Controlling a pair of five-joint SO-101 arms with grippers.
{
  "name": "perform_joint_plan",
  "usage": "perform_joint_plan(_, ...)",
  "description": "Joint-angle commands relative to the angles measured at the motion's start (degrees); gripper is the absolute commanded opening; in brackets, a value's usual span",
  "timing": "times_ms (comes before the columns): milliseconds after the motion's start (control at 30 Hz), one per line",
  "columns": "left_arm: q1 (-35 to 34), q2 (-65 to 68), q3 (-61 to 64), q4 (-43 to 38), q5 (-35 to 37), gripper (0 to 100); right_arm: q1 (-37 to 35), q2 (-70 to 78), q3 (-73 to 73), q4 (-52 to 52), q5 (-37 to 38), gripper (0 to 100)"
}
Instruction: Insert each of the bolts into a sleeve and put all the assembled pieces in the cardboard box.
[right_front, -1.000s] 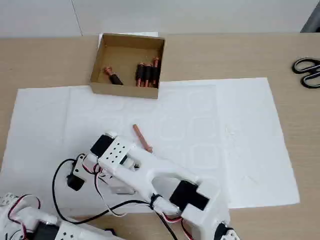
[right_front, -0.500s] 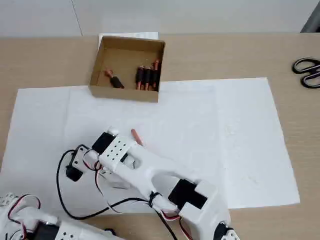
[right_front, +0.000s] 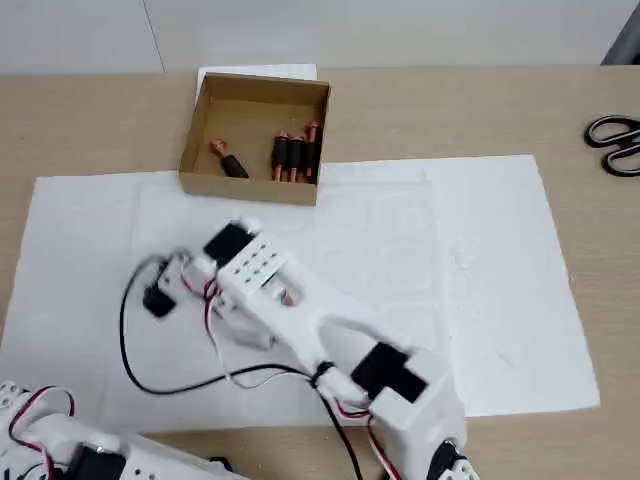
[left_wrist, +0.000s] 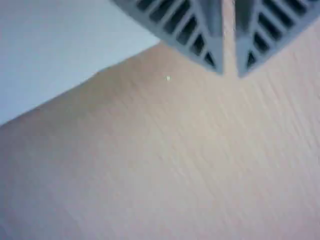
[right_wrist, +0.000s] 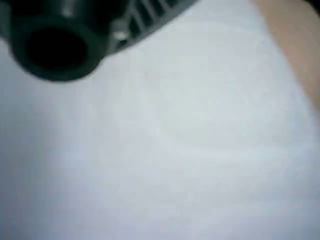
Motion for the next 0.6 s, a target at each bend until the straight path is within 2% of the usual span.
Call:
perform_joint_plan(0, 2.9, -0.4, -3.6, 0.4, 0.1, 1, 1.7, -7.1, -4.4, 1.7, -0.3, 0.4)
perform_joint_plan(67, 7.4, -0.4, -5.0, 2.6, 0.1, 1, 1.7, -9.3, -4.3, 2.1, -0.3, 0.4)
perform_joint_plan(200, 22.2, -0.4, -9.4, 8.5, 3.5, 1, 2.2, -15.3, -4.3, 2.2, -0.7, 0.4)
perform_joint_plan(333, 38.3, -0.2, -12.8, 12.8, 9.8, 1, 5.1, -22.2, -4.2, 2.2, -6.9, 0.4)
perform_joint_plan(567, 58.3, 0.0, -12.7, 13.2, 10.5, 1, 18.6, -34.7, -4.2, 1.6, -16.5, 0.6)
